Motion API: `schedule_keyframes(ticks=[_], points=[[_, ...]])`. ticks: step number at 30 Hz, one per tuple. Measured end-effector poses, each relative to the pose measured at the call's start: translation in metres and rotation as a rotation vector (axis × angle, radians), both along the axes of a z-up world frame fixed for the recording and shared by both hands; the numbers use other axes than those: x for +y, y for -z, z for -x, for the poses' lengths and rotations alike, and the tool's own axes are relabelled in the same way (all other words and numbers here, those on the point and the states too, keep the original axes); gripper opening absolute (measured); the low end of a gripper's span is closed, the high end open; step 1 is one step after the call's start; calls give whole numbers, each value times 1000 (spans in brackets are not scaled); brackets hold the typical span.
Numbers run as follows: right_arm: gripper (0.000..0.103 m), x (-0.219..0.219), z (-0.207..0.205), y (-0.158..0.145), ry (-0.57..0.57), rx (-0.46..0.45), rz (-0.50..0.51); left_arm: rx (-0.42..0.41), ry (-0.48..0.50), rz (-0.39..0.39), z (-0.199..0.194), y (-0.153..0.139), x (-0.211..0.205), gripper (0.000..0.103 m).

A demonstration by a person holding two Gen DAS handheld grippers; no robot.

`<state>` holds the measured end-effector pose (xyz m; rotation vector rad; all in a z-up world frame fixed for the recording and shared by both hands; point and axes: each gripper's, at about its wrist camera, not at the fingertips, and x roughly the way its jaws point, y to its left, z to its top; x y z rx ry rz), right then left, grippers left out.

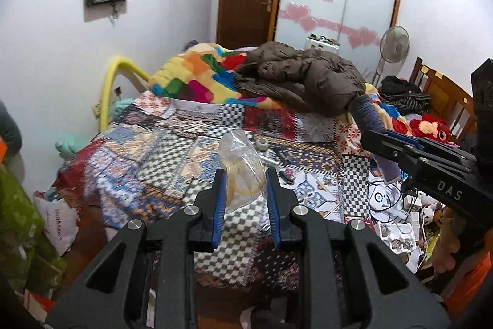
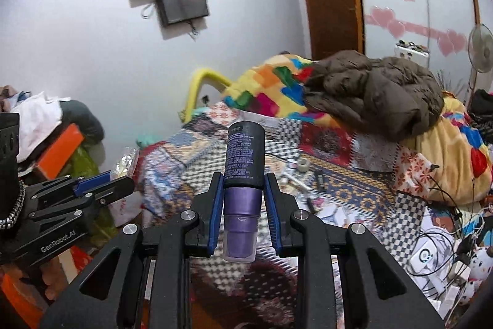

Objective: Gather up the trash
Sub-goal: 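Carry the bottle and plastic bag in both grippers over the white bucket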

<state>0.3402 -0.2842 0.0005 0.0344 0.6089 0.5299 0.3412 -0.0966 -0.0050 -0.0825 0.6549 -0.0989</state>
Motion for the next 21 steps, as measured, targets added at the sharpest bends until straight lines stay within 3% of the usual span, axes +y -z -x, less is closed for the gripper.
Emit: schedule_keyframes(ticks=[12,21], points=[[24,80,62,6,-150,10,-25,-17,-148,-5,101,-2,87,24],[24,154,97,30,-288,58,50,33,-274,24,154,30,158,24]])
